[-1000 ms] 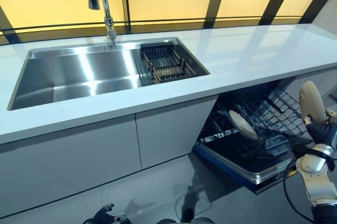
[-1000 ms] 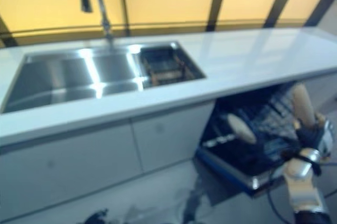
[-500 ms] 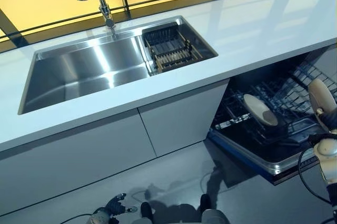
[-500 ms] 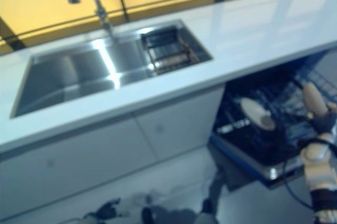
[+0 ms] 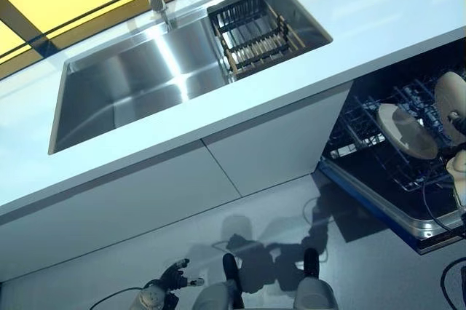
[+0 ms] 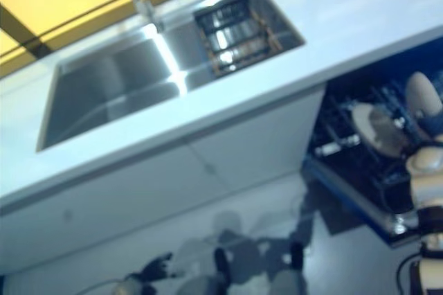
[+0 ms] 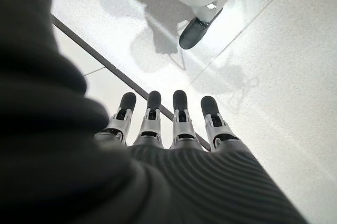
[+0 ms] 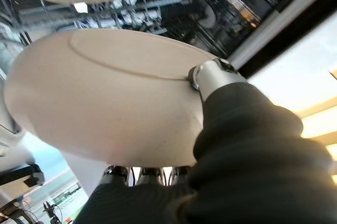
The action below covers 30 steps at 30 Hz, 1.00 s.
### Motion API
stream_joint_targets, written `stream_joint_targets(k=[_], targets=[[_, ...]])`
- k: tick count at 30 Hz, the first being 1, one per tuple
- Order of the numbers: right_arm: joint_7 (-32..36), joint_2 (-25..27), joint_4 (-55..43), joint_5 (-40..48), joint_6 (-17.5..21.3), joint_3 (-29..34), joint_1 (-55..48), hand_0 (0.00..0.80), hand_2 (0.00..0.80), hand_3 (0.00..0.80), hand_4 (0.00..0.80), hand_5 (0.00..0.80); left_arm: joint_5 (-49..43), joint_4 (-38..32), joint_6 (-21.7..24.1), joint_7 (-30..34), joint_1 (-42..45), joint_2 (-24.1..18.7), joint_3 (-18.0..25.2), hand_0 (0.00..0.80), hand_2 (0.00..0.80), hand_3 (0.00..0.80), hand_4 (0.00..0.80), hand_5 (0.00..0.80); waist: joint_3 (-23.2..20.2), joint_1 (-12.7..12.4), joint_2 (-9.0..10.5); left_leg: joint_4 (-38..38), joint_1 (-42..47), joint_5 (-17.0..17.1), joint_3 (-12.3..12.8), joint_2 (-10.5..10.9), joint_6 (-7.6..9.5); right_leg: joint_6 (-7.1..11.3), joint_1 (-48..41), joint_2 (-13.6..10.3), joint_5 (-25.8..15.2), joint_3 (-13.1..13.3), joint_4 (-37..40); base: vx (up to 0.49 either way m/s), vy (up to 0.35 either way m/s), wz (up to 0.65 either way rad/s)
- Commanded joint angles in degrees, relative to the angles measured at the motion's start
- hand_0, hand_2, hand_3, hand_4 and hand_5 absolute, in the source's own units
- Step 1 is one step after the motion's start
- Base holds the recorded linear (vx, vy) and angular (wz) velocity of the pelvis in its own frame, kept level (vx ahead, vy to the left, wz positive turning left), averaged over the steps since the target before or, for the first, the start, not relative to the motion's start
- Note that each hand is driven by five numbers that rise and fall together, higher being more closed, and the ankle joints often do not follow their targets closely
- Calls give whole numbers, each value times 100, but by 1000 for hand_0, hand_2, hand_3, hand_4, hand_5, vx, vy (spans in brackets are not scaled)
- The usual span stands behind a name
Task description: Take plates into dishwasher
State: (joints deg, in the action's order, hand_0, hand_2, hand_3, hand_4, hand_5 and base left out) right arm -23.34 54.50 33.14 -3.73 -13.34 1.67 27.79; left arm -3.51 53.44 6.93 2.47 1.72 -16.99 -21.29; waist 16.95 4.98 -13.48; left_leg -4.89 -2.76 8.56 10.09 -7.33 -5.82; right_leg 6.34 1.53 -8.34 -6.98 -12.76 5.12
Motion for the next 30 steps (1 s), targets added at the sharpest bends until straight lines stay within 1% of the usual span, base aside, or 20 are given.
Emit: stream_joint_targets(k=[1, 10, 13, 15, 18, 21, 30], targets=[[-6, 537, -67, -77, 39, -272, 789, 800, 800, 800, 800, 800, 238, -92, 150, -83, -391, -323, -232, 0, 0, 0, 0, 0, 199, -213, 455, -11, 265, -372, -84, 136, -177, -209, 400, -103, 791, -118, -1001, 0, 0, 0], [165, 750, 189, -395, -262, -506, 987, 800, 800, 800, 800, 800, 358, -259, 203, -54, -384, -442, -222, 0, 0, 0, 0, 0, 358, -232, 366, -11, 131, -347, -84, 118, -209, -251, 663, -97, 821, -149, -1117, 0, -15, 1], [209, 846, 329, -425, -257, -548, 1064, 800, 800, 800, 800, 800, 389, -325, 194, -50, -387, -489, -224, 0, 0, 0, 0, 0, 392, -247, 342, -11, 72, -341, -81, 120, -214, -254, 727, -97, 823, -156, -1126, 0, 0, 0], [257, 911, 408, -465, -320, -589, 1106, 800, 800, 800, 800, 800, 422, -366, 183, -42, -392, -536, -234, 0, 0, 0, 0, 0, 421, -257, 329, -11, 33, -333, -73, 126, -217, -254, 773, -98, 802, -166, -1109, -10, -16, 0], [259, 960, 539, -512, -259, -665, 1145, 800, 800, 800, 800, 800, 431, -394, 180, -51, -399, -548, -233, 0, 0, 0, 0, 0, 458, -264, 310, -11, -10, -322, -69, 125, -219, -256, 826, -99, 786, -171, -1107, 0, 0, 0], [340, 1017, 590, -583, -282, -780, 1225, 800, 800, 800, 800, 800, 455, -452, 184, -19, -418, -606, -210, 0, 0, 0, 0, 0, 504, -277, 288, -11, -81, -310, -64, 132, -220, -256, 907, -92, 765, -172, -1096, 0, 0, 0], [659, 1019, 556, -819, -305, -993, 1324, 800, 800, 800, 800, 800, 483, -533, 178, 20, -480, -700, -233, 0, 0, 0, 0, 0, 599, -276, 265, -11, -152, -309, -67, 120, -219, -277, 1045, -71, 805, -145, -1176, 0, 0, 0]])
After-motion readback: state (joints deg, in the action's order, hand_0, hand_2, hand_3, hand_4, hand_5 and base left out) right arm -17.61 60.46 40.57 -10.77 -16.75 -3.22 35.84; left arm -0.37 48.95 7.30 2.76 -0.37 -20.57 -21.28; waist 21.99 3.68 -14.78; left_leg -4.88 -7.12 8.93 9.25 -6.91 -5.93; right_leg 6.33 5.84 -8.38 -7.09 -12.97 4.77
